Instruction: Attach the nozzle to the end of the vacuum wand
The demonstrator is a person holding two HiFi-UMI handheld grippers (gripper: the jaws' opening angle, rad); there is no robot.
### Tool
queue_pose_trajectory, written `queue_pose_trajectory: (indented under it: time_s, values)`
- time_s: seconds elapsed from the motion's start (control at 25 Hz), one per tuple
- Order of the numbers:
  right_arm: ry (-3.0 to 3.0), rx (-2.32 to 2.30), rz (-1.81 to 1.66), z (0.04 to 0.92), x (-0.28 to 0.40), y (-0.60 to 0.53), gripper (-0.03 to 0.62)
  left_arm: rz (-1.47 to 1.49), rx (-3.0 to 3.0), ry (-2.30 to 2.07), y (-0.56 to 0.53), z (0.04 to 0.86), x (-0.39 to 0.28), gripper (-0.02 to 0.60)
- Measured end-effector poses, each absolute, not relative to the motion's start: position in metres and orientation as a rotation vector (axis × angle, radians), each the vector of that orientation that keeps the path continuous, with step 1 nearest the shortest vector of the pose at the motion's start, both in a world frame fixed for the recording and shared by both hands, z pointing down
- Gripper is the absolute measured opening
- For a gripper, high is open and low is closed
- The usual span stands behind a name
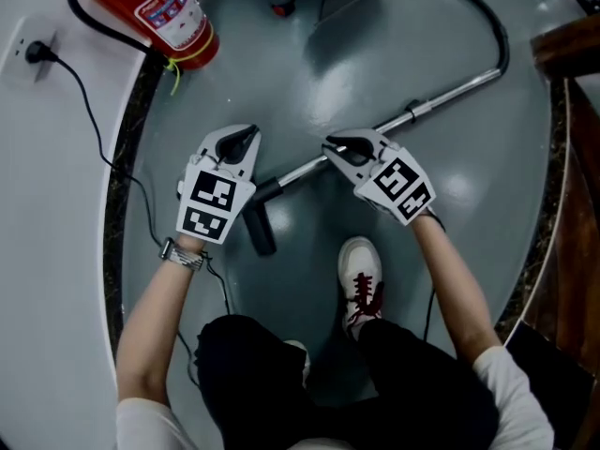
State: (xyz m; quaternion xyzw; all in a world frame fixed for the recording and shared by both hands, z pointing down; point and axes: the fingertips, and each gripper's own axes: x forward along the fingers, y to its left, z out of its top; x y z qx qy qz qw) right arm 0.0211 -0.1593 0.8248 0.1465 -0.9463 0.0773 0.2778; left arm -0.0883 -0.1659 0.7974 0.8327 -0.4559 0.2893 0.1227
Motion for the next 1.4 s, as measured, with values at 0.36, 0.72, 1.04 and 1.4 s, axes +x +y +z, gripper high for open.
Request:
queue_pose_trajectory:
  time_s: [0.36, 0.72, 1.04, 1.4]
  values:
    - [-2.687, 0.502, 0.174, 0.767, 0.029, -0.161, 0.035, 0.670, 2.417, -1.496, -0.174, 0.758, -0.089, 0.000]
    - [-2.774, 0.713, 0.094, 0.647, 0.052, -0.179, 0.035, 0.600, 2.509, -1.607, -0.170, 0.664, -0.093, 0.000]
    - [-2.827, 0.822, 0.046, 0.530, 0.083, -0.177, 0.034, 0.513, 2.525, -1.757, -0.169, 0.557, -0.094, 0.000]
    - [-2.826, 0.868, -0.034, 0.409, 0.094, -0.187, 0.035, 0.554, 2.569, -1.774, -0.165, 0.441, -0.070, 0.000]
